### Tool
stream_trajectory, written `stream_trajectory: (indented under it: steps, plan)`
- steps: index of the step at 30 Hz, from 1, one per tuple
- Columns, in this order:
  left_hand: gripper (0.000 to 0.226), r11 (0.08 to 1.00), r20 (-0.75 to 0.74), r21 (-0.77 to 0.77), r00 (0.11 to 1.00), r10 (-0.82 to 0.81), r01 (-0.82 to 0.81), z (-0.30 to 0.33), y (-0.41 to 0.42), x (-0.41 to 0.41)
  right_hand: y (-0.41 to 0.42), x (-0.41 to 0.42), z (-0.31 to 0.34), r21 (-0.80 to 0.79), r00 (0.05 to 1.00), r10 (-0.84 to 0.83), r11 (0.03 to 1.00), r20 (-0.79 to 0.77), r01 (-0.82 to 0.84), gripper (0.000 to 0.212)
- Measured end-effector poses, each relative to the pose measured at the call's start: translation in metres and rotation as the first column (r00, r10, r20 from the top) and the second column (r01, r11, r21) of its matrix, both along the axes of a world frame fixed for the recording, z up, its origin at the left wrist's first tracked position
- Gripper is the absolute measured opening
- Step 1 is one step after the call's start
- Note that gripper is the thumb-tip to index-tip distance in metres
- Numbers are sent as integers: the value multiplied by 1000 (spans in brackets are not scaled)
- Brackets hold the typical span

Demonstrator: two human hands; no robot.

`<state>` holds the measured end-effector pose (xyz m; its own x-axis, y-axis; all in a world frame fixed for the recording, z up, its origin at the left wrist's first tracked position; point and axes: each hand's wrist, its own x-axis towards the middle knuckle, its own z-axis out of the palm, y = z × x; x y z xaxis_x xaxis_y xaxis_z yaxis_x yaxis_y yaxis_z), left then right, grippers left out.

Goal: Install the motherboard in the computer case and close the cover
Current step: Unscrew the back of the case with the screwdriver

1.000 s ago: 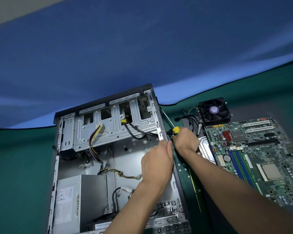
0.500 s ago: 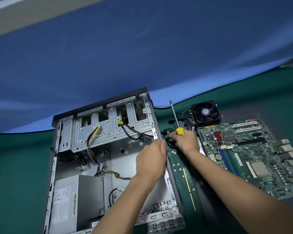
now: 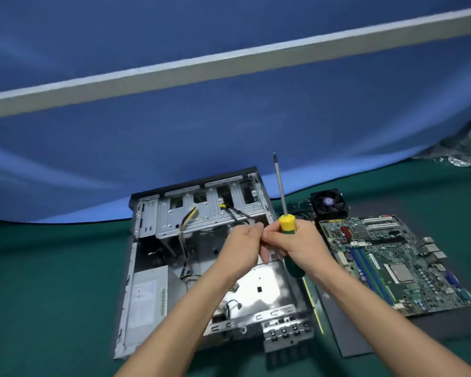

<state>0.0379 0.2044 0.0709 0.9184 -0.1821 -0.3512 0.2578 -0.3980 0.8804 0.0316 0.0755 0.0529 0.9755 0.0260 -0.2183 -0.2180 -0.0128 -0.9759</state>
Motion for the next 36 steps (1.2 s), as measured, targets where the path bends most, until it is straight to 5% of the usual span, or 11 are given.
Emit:
stream_trajectory:
  steps: [8, 12, 16, 20, 23, 32, 36]
  plan:
    - [49, 998, -29, 23, 998, 52, -52, 7, 74, -86, 73, -89, 9, -70, 998, 27, 997, -55, -31, 24]
    - [41, 948, -149, -210, 967, 209, -237, 6, 109, -122, 98, -127, 12, -114, 994, -18, 993, -111, 5, 21]
    - [26, 710, -346, -495, 863, 369, -501, 12, 135, -145, 102, -156, 17, -64, 994, 91, 994, -54, -94, 14]
    - [33, 439, -477, -587, 729, 492, -680, 18, 144, -157, 96, -172, 19, -234, 955, 254, 948, 151, -215, 8]
    - [36, 291, -518, -600, 640, 568, -745, 18, 146, -168, 91, -181, 15, -400, 937, 322, 883, 136, -246, 31]
    - [36, 104, -620, -628, 577, 532, -771, 0, 134, -204, 76, -217, -18, -429, 916, 377, 856, 139, -288, 25]
    - [36, 110, -588, -625, 559, 585, -773, -15, 147, -223, 87, -227, -32, -509, 903, 406, 811, 137, -288, 32]
